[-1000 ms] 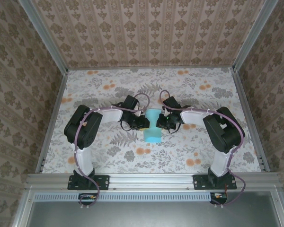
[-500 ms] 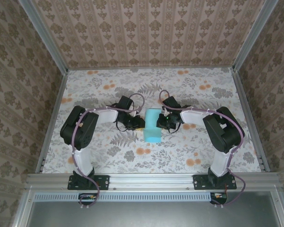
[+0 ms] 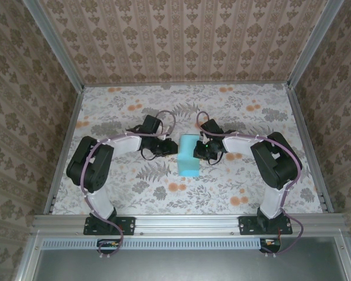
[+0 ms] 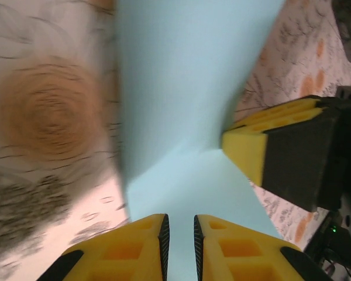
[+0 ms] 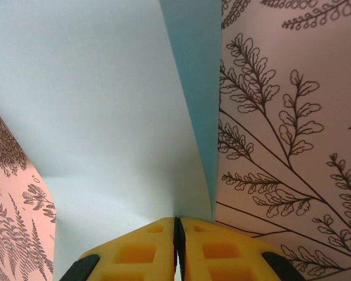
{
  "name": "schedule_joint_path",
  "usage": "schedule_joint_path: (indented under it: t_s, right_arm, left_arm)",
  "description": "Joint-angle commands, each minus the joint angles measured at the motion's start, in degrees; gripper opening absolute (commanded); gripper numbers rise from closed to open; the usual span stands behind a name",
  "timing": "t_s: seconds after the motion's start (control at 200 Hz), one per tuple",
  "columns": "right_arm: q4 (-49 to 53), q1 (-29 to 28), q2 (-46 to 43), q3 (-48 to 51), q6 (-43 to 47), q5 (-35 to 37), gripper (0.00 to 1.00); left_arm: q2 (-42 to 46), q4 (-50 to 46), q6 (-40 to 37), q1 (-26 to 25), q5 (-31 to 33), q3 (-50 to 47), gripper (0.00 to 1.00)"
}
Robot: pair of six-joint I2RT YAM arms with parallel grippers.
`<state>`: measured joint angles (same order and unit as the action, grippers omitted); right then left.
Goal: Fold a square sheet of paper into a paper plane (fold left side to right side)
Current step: First fold the square sheet of paper in half at the center of the table, then hold the square sheet of paper at the center of the table.
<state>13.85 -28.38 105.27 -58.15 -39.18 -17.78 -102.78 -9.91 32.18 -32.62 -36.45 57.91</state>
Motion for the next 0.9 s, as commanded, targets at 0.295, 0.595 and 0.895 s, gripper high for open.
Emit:
schedule_joint_path:
  t_s: [0.295,0.595,0.895]
  right_arm:
    - [5.85,-0.80,3.34,0.95,0.35,3.02,0.12]
    - [1.49,-0.74,2.31,1.36,0.24,0.26,0.12]
    - [-3.63,1.34,-3.79,-0.79,0.94,-3.84,0.12]
  left_arm:
    - [-7.95,1.04,1.83,-3.33,-0.82,4.16,0.22]
    - [-8.44,0.57,3.55,-3.75,1.85,1.32,0.22]
    - [-9.01,-0.79,3.76,-4.29,3.40,0.95,0.21]
